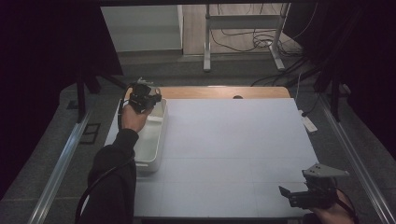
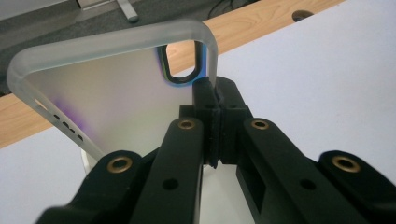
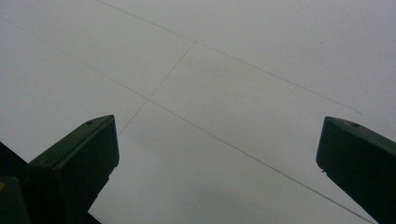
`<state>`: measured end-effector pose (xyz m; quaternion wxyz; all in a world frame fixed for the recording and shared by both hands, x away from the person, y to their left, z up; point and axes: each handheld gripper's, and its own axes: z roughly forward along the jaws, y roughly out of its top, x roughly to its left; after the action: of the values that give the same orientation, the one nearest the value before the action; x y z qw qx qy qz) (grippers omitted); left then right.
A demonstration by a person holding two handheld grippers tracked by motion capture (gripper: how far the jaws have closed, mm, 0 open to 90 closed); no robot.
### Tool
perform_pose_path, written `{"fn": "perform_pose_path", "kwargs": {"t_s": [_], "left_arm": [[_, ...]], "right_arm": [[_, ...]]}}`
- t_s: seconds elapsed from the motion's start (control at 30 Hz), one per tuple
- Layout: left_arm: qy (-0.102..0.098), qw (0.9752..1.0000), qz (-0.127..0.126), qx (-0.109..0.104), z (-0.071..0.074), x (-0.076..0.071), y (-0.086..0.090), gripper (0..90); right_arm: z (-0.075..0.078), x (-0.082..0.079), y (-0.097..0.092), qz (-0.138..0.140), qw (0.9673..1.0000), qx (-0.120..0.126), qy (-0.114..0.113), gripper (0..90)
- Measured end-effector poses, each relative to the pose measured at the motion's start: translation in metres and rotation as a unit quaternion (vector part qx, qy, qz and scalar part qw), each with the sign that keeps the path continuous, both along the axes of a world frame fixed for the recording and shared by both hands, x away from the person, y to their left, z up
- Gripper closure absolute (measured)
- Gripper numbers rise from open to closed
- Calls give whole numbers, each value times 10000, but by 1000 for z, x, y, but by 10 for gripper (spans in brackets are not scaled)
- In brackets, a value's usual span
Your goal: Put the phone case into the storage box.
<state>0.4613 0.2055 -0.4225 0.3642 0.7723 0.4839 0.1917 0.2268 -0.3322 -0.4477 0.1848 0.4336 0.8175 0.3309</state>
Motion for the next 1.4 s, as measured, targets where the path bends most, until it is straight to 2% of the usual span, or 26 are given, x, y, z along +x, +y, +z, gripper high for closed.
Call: {"fn": "perform_pose_path", "kwargs": {"t_s": [0.67,1.03,1.4], "left_arm": [[283,9995,99,72,-24,15,-7,884],[276,9995,159,7,-27,21,-9,873],[161,9996,214,-71,-30,24,-8,825]], "right_arm": [[-1,0,1,42,10000,-26,18,0],[-1,0,1,53,10000,-39,20,0],[-1,0,1,55,10000,-39,24,0]]}}
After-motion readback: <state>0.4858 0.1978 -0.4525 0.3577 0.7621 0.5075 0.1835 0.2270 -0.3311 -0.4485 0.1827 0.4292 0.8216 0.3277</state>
